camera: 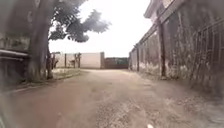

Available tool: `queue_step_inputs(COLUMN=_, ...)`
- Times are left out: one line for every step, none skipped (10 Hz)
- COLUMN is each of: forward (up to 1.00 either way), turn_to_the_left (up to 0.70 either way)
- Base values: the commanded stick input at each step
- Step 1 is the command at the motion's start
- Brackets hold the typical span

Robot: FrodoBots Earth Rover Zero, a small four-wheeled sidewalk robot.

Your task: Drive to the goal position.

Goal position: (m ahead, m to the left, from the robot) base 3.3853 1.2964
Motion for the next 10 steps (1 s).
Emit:
queue_step_inputs(forward=0.3, turn_to_the_left=0.0)
queue_step_inputs(forward=0.3, turn_to_the_left=0.0)
queue_step_inputs(forward=0.3, turn_to_the_left=0.0)
queue_step_inputs(forward=0.3, turn_to_the_left=0.0)
queue_step_inputs(forward=0.3, turn_to_the_left=0.0)
queue_step_inputs(forward=0.3, turn_to_the_left=0.0)
queue_step_inputs(forward=0.3, turn_to_the_left=0.0)
queue_step_inputs(forward=0.3, turn_to_the_left=0.0)
queue_step_inputs(forward=0.3, turn_to_the_left=0.0)
queue_step_inputs(forward=0.3, turn_to_the_left=0.0)
